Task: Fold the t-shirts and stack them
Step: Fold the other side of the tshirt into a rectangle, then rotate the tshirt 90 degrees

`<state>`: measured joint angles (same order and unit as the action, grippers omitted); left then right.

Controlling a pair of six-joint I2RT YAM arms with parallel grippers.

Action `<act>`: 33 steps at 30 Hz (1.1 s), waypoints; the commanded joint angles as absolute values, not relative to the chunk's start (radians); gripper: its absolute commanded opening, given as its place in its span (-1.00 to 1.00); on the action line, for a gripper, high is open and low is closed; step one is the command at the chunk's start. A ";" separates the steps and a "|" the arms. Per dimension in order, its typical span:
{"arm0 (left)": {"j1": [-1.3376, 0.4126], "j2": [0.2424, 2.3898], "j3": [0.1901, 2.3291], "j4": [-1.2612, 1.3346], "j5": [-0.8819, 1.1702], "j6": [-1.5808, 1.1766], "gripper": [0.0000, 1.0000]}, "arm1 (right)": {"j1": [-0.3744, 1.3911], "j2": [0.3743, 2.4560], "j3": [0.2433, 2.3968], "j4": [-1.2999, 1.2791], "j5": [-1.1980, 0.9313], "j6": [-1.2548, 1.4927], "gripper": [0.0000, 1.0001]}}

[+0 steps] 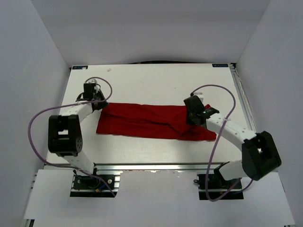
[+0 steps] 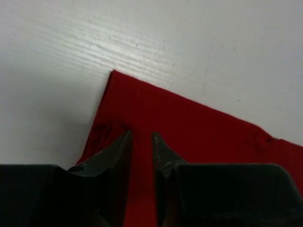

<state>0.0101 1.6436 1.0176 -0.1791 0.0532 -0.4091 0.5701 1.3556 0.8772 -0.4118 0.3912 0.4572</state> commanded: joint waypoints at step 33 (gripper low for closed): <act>-0.565 1.532 0.618 -0.101 -0.064 -0.870 -0.50 | 0.380 2.437 1.994 -0.543 -0.081 0.285 -0.30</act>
